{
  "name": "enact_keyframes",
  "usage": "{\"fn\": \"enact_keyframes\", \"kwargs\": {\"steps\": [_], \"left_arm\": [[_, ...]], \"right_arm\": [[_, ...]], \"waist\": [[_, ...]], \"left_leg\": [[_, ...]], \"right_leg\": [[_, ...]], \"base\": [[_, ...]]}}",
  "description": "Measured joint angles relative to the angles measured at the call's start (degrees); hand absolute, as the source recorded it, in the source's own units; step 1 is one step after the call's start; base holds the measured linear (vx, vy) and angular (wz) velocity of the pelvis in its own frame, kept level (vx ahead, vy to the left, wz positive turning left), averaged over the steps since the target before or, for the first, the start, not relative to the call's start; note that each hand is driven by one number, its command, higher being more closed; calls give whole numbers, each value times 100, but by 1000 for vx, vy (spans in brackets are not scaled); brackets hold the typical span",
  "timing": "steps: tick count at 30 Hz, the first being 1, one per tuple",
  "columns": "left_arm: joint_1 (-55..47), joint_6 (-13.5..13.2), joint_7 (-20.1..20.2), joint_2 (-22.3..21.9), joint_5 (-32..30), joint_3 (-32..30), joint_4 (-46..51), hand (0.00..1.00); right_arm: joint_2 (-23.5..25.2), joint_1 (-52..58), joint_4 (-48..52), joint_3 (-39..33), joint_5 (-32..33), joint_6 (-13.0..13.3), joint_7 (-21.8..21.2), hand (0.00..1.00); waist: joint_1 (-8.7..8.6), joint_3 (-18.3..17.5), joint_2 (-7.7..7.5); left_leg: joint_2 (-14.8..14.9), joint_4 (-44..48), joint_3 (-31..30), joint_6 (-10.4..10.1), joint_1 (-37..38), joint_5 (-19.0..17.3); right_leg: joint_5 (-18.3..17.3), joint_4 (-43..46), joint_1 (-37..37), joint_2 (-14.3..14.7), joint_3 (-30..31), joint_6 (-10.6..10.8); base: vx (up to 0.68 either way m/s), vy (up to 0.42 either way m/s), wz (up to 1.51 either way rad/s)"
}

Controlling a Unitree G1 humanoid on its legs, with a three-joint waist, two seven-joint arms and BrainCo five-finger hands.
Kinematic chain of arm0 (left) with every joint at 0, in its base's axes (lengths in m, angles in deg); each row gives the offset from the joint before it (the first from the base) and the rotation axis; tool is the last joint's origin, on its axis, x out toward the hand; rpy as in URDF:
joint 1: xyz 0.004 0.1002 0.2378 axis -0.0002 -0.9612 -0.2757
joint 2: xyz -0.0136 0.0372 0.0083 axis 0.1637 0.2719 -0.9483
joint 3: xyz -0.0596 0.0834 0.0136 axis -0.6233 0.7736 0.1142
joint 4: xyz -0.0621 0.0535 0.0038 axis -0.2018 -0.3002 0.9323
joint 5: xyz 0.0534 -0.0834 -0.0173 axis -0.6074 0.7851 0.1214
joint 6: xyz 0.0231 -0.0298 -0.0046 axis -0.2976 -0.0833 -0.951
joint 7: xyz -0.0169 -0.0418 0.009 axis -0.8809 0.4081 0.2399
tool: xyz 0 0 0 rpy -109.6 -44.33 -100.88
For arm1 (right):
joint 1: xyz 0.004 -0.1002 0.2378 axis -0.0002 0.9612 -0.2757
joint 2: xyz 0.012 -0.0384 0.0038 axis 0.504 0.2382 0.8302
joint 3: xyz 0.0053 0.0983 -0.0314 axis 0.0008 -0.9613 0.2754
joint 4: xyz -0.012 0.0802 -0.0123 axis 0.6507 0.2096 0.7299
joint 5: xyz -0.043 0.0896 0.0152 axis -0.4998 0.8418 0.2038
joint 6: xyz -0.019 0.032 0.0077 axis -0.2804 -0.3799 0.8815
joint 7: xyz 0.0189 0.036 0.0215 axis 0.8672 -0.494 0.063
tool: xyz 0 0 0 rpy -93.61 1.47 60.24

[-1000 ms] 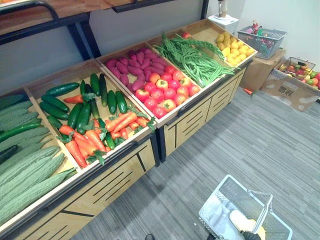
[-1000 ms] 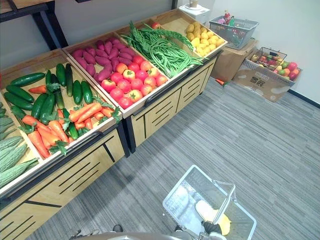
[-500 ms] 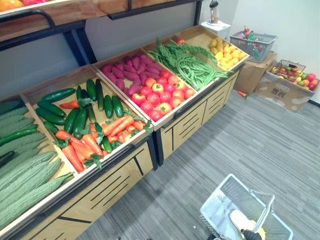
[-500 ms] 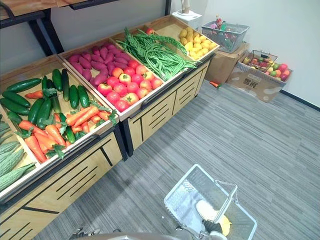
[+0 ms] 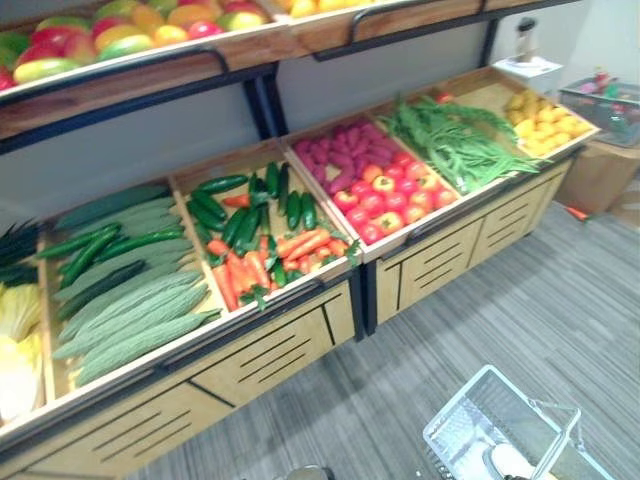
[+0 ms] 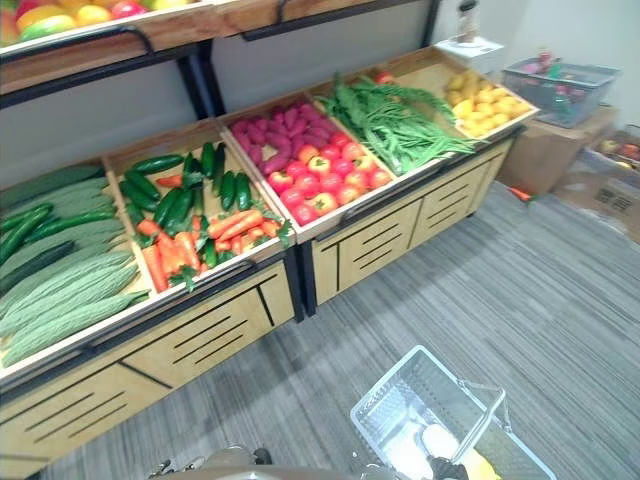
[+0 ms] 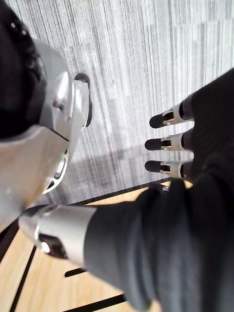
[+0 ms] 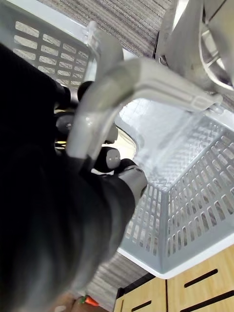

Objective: Pick vegetable in the basket

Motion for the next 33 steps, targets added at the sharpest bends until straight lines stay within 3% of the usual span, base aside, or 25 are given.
{"fn": "enact_keyframes", "kwargs": {"steps": [3, 4, 8, 10, 13, 17, 18, 20, 22, 23, 26, 29, 30, 32, 33], "left_arm": [[-8, 16, -4, -74, -1, -188, 15, 0], [-21, 18, -5, -78, -4, -284, 76, 0], [-31, 17, -9, -125, -2, -451, 204, 0], [-30, 16, -33, -129, -2, -453, 205, 0], [-17, 19, -34, -84, -4, -428, 193, 0], [-8, 28, -34, 91, -15, -276, 127, 0], [-6, 30, -39, 89, -40, -200, 110, 0], [2, 24, -35, 243, -52, -20, 176, 0], [-2, 33, -33, 342, -61, 65, 204, 0], [9, 37, -40, 397, -65, 69, 219, 0], [12, 41, -38, 378, -103, 67, 217, 0], [79, 35, -45, 212, -110, -107, 223, 0], [102, 30, -44, 168, -112, -206, 222, 0], [118, 23, -44, 129, -118, -404, 224, 0], [97, 18, -50, 180, -120, -553, 252, 0]], "right_arm": [[147, -50, 46, 40, -57, -13, 4, 100], [263, -50, 164, 78, -63, -22, 13, 100], [419, -54, 366, 271, -69, -32, 6, 100], [435, -49, 359, 259, -69, -33, 9, 100], [432, -92, 337, 238, -70, -37, 12, 100], [430, -131, 298, 3, -68, -42, 14, 100], [392, -153, 269, -11, -66, -35, 23, 100], [346, -224, 264, -7, -62, -21, 33, 100], [428, -249, 122, -12, -56, -24, 82, 100], [463, -255, 88, -5, -57, -18, 98, 100], [469, -284, 95, 7, -55, -13, 102, 100], [465, -330, 228, -111, -43, 23, 112, 100], [468, -314, 266, -206, -42, 17, 112, 100], [501, -248, 265, -272, -42, 14, 116, 100], [608, -214, 267, -307, -42, 5, 119, 100]], "waist": [[145, 26, 6], [149, 61, -66], [206, 94, -130], [262, 82, -126], [293, 22, -203], [302, -109, -423], [304, -169, -438], [239, -261, -475], [230, -186, -627], [161, -177, -737], [108, -154, -682], [103, -47, -461], [101, -20, -419], [113, -14, -470], [115, -23, -667]], "left_leg": [[-15, -433, 162, 3, 168, 1], [-23, -428, 169, 4, 176, -1], [57, -383, 336, 19, 203, -64], [138, -331, 379, 23, 186, -267], [61, -343, 462, 49, 145, -374], [-279, -460, 435, 136, 197, -682], [-348, -558, 426, 143, 272, -703], [-415, -622, 189, 188, 411, -701], [-456, -645, -10, 295, 658, -721], [-424, -648, -214, 348, 789, -792], [-270, -741, -462, 298, 1073, -845], [14, -785, -692, 278, 1272, -854], [115, -776, -784, 240, 1299, -859], [223, -787, -856, -62, 1362, -973], [210, -794, -982, -374, 1391, -1081]], "right_leg": [[425, -640, 232, 211, -70, -52], [477, -751, 289, 227, -77, -52], [500, -742, 271, 264, 28, -70], [497, -751, 245, 327, 116, -71], [403, -665, 33, 230, 258, -48], [18, 352, -351, -269, 366, 150], [-30, 988, -610, -434, 511, 117], [231, 2406, -1169, -700, 793, -178], [492, 3333, -1446, -823, 1141, -227], [337, 3767, -1500, -758, 1187, -249], [-271, 4079, -1718, -517, 928, -286], [-415, 3314, -2061, -158, 790, -436], [-320, 2563, -2077, -86, 860, -368], [306, 1409, -2015, -87, 1300, -368], [1153, 904, -1938, -200, 1611, -376]], "base": [[87, 2, 4], [52, -20, 1], [15, -15, -13], [-25, -8, -21], [12, 64, -21], [78, 127, 0], [93, 121, 18], [228, 195, 43], [288, 87, 58], [260, -6, 69], [230, -62, 59], [218, -164, 57], [266, -300, 72], [263, -339, 73], [253, -467, 62]]}}
